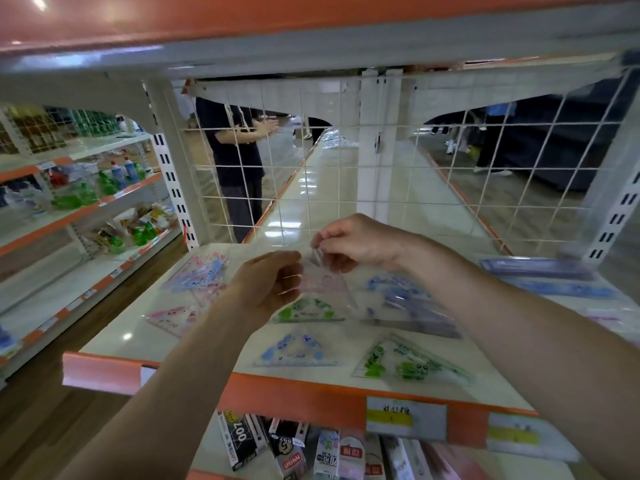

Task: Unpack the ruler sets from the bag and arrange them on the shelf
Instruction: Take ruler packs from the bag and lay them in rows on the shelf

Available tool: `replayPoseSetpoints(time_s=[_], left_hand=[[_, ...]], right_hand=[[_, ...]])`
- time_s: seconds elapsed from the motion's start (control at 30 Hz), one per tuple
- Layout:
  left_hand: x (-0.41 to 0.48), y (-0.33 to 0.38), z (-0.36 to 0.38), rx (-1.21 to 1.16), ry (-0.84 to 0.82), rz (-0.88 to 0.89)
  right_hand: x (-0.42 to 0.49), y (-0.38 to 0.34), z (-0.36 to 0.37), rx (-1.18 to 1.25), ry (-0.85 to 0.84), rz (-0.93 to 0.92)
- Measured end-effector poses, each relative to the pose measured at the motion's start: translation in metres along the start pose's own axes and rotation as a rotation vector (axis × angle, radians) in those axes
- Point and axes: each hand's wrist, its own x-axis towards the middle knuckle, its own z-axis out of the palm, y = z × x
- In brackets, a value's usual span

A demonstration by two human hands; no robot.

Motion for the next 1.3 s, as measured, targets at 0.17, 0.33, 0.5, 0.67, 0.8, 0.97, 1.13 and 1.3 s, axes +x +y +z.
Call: replayPoseSetpoints(time_s=[0.17,0.33,0.5,0.67,0.8,0.97,1.13,1.3], left_hand=[[-0.006,-0.002,0.007,-0.073,-0.003,0.022],[-0.007,-0.006,0.017,-0.133,-0.008,0.014],[-0.009,-0.014,0.035,-0.122,-0.046,-0.018],[-0.009,-0.022,0.051,-0.050,-0.094,-0.026],[-0.011,-0.023,0.060,-0.025,-0.105,-0.022],[-0.012,-0.022,0.059,0.227,-0.077,0.000],[-0.008,-0.019,0.041,0.529,0.053,0.145],[-0.009,-0.018,0.032,0.740,0.093,0.262]], right_hand=[[-0.018,0.004,-0.009,0.007,0.081,0.005],[-0.038,0.008,-0.023,-0.101,0.083,0.037],[-0.049,0.016,-0.020,-0.530,0.106,0.013],[-0.064,0.027,-0.025,-0.737,0.133,0.046],[-0.071,0.030,-0.024,-0.845,0.155,0.014],[-0.071,0.036,-0.030,-0.817,0.131,0.075],[-0.075,0.046,-0.030,-0.889,0.010,0.262],[-0.077,0.051,-0.029,-0.876,0.005,0.311]])
